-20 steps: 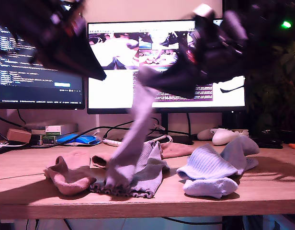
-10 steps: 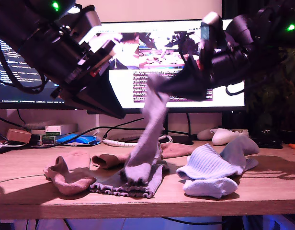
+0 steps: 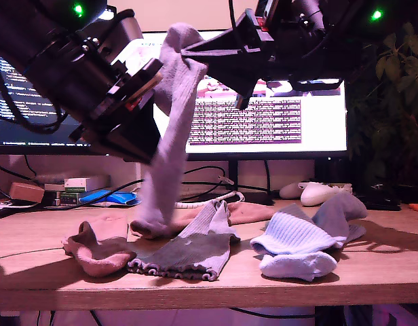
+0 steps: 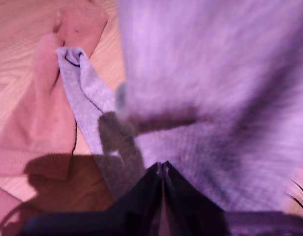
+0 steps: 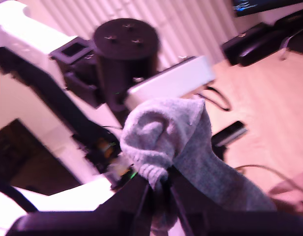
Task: Pair up the socks based on colour and pattern, by placing them on top of one another
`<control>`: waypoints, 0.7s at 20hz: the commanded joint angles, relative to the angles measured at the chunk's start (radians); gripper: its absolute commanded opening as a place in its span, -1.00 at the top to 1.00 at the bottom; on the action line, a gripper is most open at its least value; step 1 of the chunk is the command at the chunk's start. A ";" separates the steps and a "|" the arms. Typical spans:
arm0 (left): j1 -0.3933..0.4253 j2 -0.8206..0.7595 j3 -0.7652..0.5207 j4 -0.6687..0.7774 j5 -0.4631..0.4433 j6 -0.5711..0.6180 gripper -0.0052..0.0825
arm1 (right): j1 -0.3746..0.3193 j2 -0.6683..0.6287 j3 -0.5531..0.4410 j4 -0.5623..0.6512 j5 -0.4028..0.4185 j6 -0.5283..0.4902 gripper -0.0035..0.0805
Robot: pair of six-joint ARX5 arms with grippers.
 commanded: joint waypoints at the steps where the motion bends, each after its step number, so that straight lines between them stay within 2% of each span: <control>1: -0.003 -0.008 -0.019 -0.017 -0.002 0.026 0.93 | 0.005 0.013 -0.004 -0.015 0.003 -0.039 0.95; 3: -0.003 -0.008 -0.019 -0.030 -0.016 0.043 0.93 | 0.008 0.019 -0.004 -0.037 0.034 -0.111 0.95; 6: -0.003 -0.012 -0.019 -0.039 -0.021 0.050 0.93 | 0.011 0.034 -0.004 -0.029 0.050 -0.113 0.95; 9: 0.015 -0.044 -0.019 -0.126 -0.044 0.086 0.93 | 0.031 0.057 -0.004 -0.005 0.051 -0.114 0.95; 14: 0.043 -0.080 -0.030 -0.172 -0.053 0.101 0.93 | 0.050 0.102 -0.004 0.032 0.053 -0.113 0.95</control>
